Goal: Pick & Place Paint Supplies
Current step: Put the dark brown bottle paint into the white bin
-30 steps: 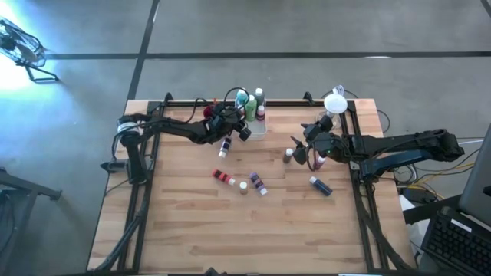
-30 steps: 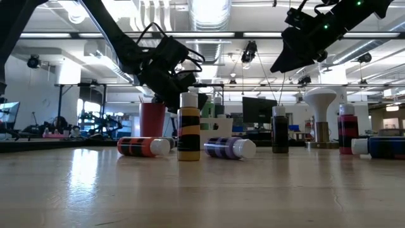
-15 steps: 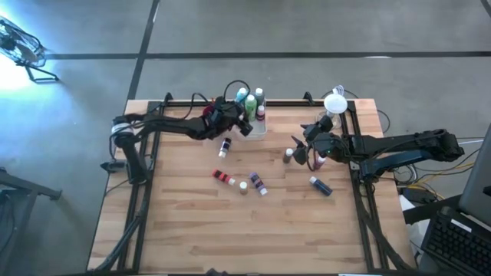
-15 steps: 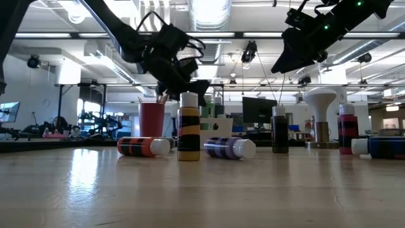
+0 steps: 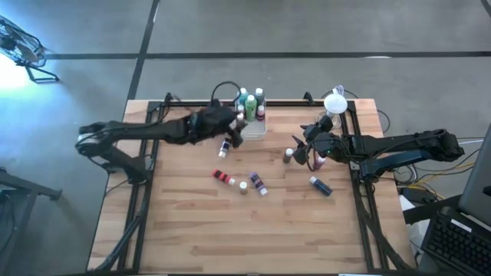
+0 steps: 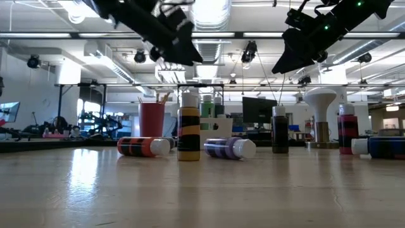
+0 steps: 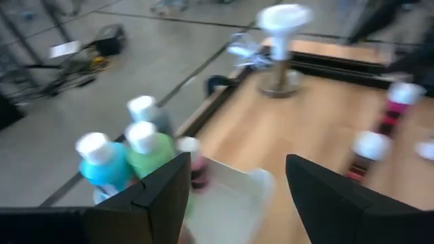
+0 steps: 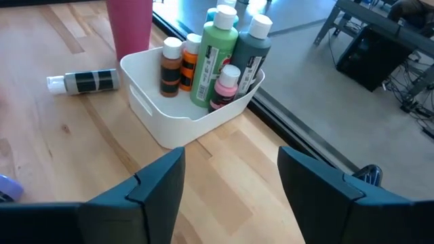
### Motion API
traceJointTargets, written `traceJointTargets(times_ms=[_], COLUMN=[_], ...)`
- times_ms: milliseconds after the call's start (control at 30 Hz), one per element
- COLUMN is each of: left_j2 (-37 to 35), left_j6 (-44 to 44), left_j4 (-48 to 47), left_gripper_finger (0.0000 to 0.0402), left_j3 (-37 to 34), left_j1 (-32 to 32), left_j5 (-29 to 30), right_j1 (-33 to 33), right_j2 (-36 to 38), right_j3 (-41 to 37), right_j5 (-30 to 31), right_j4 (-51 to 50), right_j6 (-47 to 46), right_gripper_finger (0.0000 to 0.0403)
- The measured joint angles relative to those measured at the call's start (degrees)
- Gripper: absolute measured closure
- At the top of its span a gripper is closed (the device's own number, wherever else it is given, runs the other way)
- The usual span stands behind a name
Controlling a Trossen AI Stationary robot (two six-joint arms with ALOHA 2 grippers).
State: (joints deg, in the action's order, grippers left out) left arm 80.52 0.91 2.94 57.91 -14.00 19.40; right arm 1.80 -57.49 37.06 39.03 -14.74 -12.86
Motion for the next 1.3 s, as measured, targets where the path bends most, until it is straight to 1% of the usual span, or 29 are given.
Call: traceJointTargets(times_ms=[133,200,267,400,467,533,733,833,1033,1100,1300], left_j2=[-6.0,-8.82,-11.68,-17.09,-19.76,-22.19,-26.67,-27.59,-27.62,-27.53,-27.51], left_j6=[2.49,4.05,5.6,8.6,9.34,10.45,12.49,12.31,13.05,13.59,16.46], left_j4=[-0.93,-0.46,-0.16,0.73,1.89,3.17,3.07,3.02,2.92,3.08,3.04], left_gripper_finger=[0.0161,0.0162,0.0162,0.0162,0.0162,0.0162,0.0163,0.0163,0.0163,0.0163,0.0163], left_j3=[-5.22,-8.22,-11.53,-18.01,-20.96,-23.62,-28.36,-29.71,-30.21,-30.21,-30.21], left_j1=[5.93,9.06,12.29,18.62,20.99,22.42,22.84,22.77,22.75,22.75,22.75], left_j5=[0.06,1.53,5.27,14.66,16.28,16.23,16.29,16.35,16.39,16.39,16.31], right_j1=[0.0,0.0,0.0,-0.01,0.0,0.0,0.0,0.0,-0.02,-0.02,-0.04], right_j2=[0.0,0.0,0.0,0.0,0.0,0.0,0.0,0.0,0.02,0.02,0.02], right_j3=[0.0,0.0,0.0,0.0,0.0,0.0,0.0,0.0,0.0,0.0,0.0], right_j5=[0.0,0.0,0.01,0.02,0.02,0.02,0.06,0.03,-0.14,-1.24,-7.0], right_j4=[0.0,0.06,0.26,0.55,0.8,1.89,9.92,13.53,15.28,15.26,15.32], right_j6=[0.94,1.26,1.66,2.87,2.76,2.47,2.2,-0.09,-5.81,-6.46,-6.21], right_gripper_finger=[0.0173,0.0169,0.0162,0.0148,0.0141,0.0134,0.0118,0.0113,0.0112,0.0118,0.0138])
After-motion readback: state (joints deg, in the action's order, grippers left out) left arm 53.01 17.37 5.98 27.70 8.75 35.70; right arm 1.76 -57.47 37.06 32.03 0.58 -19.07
